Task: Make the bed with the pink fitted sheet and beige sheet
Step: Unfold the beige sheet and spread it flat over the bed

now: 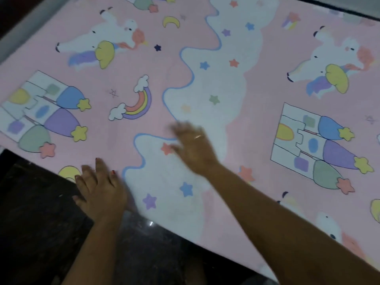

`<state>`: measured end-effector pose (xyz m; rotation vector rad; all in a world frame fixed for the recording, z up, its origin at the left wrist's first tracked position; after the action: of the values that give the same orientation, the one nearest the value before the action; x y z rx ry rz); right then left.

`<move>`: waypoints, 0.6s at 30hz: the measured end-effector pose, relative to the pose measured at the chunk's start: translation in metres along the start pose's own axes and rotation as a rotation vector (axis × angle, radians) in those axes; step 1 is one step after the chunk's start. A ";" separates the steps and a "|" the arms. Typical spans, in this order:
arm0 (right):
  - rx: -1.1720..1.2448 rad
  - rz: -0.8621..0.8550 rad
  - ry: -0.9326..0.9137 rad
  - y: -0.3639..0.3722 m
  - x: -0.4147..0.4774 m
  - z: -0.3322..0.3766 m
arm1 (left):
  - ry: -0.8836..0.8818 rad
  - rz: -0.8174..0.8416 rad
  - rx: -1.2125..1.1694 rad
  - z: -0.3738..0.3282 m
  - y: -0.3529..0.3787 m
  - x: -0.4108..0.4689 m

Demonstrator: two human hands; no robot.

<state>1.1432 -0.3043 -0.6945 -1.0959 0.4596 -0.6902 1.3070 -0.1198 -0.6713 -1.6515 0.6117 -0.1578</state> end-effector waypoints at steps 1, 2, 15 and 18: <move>-0.071 -0.122 0.209 -0.014 0.005 -0.032 | 0.002 -0.008 -0.002 0.002 -0.004 0.004; -0.155 -0.190 0.367 -0.024 0.006 -0.060 | 0.004 -0.016 0.000 0.004 -0.008 0.009; -0.123 0.366 -0.301 0.069 0.031 0.166 | -0.040 -0.053 -0.122 0.036 -0.046 0.034; -0.077 0.370 -0.402 0.048 0.046 0.156 | -0.025 -0.063 -0.135 0.034 -0.056 0.040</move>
<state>1.2906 -0.2219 -0.6763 -1.1493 0.3297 -0.1208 1.3730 -0.1058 -0.6337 -1.8013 0.5616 -0.1441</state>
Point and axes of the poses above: each hand's wrist, its own x-axis towards the middle knuckle, its own y-axis out of the palm, z = x × y, the point moved 6 cm from there along x, towards the middle knuckle, and after that the axes turned 1 degree about x, right-handed, at the moved point
